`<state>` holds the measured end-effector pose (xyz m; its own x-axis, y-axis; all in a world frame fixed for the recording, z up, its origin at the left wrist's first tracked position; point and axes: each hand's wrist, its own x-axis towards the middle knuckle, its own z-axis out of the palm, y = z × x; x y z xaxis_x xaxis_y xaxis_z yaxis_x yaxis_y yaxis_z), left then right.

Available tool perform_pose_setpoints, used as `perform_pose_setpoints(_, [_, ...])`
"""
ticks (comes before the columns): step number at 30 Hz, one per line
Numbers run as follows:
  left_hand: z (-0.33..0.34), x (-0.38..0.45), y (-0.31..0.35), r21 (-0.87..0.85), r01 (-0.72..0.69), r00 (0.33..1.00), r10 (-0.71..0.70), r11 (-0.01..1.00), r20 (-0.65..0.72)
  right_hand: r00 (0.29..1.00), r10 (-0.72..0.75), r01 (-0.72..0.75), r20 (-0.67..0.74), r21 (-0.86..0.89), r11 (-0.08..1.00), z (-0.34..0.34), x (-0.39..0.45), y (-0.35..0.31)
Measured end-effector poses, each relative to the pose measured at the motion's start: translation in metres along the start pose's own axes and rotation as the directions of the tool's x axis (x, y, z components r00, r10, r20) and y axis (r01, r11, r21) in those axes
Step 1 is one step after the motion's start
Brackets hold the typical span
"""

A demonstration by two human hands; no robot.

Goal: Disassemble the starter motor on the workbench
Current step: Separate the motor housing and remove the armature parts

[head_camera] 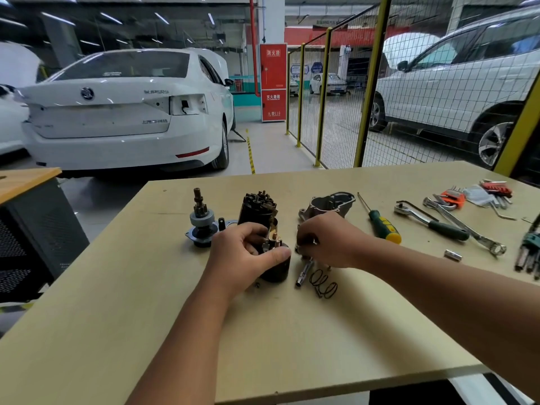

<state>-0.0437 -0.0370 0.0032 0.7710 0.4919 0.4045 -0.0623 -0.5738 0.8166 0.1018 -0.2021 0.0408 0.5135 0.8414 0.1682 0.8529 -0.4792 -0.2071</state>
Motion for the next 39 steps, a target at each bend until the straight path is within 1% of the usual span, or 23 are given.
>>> perform_pose_setpoints(2, [0.000,-0.001,0.001,0.017,0.027,0.999,-0.027,0.999,0.018,0.998,0.029,-0.027,-0.056,0.037,0.999,-0.001,-0.002,-0.002])
perform_pose_setpoints(3, [0.000,-0.002,0.003,0.009,0.050,0.998,-0.050,0.999,0.035,0.997,0.030,-0.024,-0.070,0.086,0.996,-0.002,-0.004,-0.005])
perform_pose_setpoints(5, [0.002,-0.003,0.006,-0.022,0.087,0.993,-0.085,0.996,0.084,0.999,0.004,0.005,-0.042,0.202,0.979,-0.003,-0.013,-0.009])
perform_pose_setpoints(6, [0.003,-0.003,0.007,-0.038,0.100,0.990,-0.095,0.994,0.101,1.000,-0.018,0.021,-0.015,0.228,0.973,-0.003,-0.018,-0.012])
perform_pose_setpoints(8, [0.005,-0.003,0.008,-0.061,0.116,0.988,-0.109,0.991,0.106,0.998,-0.060,0.058,0.003,0.215,0.975,-0.001,-0.027,-0.019])
perform_pose_setpoints(10, [0.006,-0.003,0.009,-0.069,0.125,0.988,-0.117,0.990,0.103,0.998,-0.058,0.061,-0.018,0.184,0.981,0.003,-0.032,-0.026])
perform_pose_setpoints(12, [0.007,-0.001,0.010,-0.054,0.129,0.987,-0.124,0.990,0.099,0.998,0.005,0.004,-0.056,0.171,0.985,0.008,-0.032,-0.032])
perform_pose_setpoints(15, [0.006,-0.001,0.014,-0.056,0.113,0.991,-0.109,0.992,0.079,0.983,0.096,-0.084,-0.157,0.082,0.993,0.017,-0.026,-0.041])
perform_pose_setpoints(17, [0.004,-0.002,0.015,-0.071,0.071,0.996,-0.066,0.995,0.065,0.963,0.145,-0.135,-0.225,0.060,0.989,0.023,-0.022,-0.046])
perform_pose_setpoints(19, [0.003,-0.004,0.015,-0.082,0.013,0.999,-0.010,0.997,0.035,0.950,0.174,-0.159,-0.258,0.076,0.984,0.027,-0.018,-0.049])
perform_pose_setpoints(20, [0.003,-0.004,0.015,-0.055,-0.036,0.999,0.037,0.998,0.012,0.949,0.181,-0.161,-0.260,0.096,0.982,0.029,-0.017,-0.049])
perform_pose_setpoints(22, [0.005,-0.004,0.016,0.089,-0.182,0.981,0.188,0.979,-0.057,0.956,0.177,-0.147,-0.236,0.140,0.979,0.027,-0.015,-0.047])
perform_pose_setpoints(24, [0.006,-0.003,0.019,0.238,-0.313,0.928,0.349,0.920,-0.132,0.977,0.137,-0.107,-0.162,0.179,0.978,0.020,-0.012,-0.041])
perform_pose_setpoints(26, [0.006,-0.001,0.022,0.329,-0.386,0.885,0.446,0.862,-0.131,0.993,0.097,-0.076,-0.066,0.269,0.960,0.012,-0.008,-0.032])
perform_pose_setpoints(29, [0.007,-0.002,0.024,0.456,-0.444,0.869,0.494,0.771,0.010,0.998,0.060,-0.058,0.006,0.384,0.922,0.004,-0.004,-0.018])
perform_pose_setpoints(31, [0.008,0.001,0.024,0.524,-0.482,0.852,0.515,0.702,0.093,1.000,0.025,-0.027,0.012,0.390,0.921,0.001,-0.002,-0.012])
perform_pose_setpoints(33, [0.010,0.004,0.025,0.540,-0.500,0.850,0.504,0.677,0.156,0.999,-0.026,0.016,0.022,0.375,0.927,-0.003,-0.001,-0.008])
perform_pose_setpoints(36, [0.012,0.007,0.024,0.580,-0.478,0.858,0.492,0.660,0.147,0.997,-0.067,0.050,0.027,0.408,0.912,-0.004,0.000,-0.004])
perform_pose_setpoints(39, [0.015,0.009,0.024,0.641,-0.472,0.851,0.504,0.606,0.150,0.998,-0.044,0.059,-0.042,0.487,0.871,0.006,-0.003,-0.002])
